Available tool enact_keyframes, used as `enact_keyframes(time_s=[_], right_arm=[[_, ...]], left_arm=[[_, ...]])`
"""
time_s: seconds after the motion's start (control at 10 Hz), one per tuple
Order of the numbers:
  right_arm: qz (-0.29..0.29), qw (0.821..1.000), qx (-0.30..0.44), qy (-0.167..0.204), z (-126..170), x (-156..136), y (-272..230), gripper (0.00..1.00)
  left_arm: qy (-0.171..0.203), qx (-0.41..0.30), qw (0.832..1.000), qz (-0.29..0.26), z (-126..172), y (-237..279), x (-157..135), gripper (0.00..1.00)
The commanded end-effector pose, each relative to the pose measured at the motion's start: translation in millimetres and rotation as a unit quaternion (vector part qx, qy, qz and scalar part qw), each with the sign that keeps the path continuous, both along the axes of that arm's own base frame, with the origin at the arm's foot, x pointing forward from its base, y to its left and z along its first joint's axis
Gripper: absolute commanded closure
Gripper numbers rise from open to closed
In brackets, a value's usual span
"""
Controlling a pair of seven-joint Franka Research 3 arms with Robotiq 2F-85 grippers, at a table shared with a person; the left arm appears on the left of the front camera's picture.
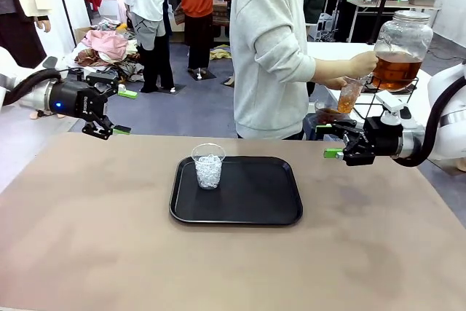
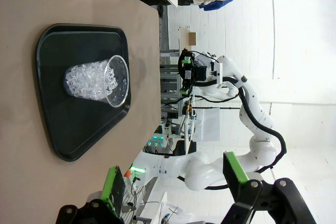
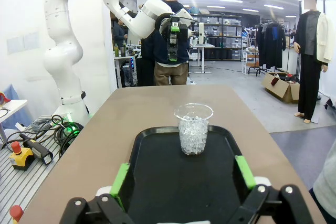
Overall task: Pour the drink into the iced cup.
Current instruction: Pick up the iced cup indicated by the human and present it to them.
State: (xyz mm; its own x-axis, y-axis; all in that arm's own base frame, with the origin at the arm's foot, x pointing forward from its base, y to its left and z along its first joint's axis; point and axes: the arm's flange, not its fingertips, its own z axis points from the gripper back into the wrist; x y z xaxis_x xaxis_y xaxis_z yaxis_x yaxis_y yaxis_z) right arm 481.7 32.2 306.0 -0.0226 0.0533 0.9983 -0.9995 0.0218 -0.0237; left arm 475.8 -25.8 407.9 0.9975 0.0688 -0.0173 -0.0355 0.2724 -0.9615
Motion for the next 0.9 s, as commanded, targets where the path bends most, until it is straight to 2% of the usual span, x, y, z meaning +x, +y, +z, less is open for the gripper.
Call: enact_keyframes(time_s=[0.0,0.8], right_arm=[[0.002,1.0,-0.003,0.002,2.9,3.5,1.7,0.0],[0.002,1.0,-0.003,0.002,2.9,3.5,1.7,0.0]], left_arm=[[-0.001,-0.001,1.0,0.0,0.9,-0.1,-1.4,0.0],[-0.001,-0.001,1.0,0.0,0.9,-0.1,-1.4,0.0]])
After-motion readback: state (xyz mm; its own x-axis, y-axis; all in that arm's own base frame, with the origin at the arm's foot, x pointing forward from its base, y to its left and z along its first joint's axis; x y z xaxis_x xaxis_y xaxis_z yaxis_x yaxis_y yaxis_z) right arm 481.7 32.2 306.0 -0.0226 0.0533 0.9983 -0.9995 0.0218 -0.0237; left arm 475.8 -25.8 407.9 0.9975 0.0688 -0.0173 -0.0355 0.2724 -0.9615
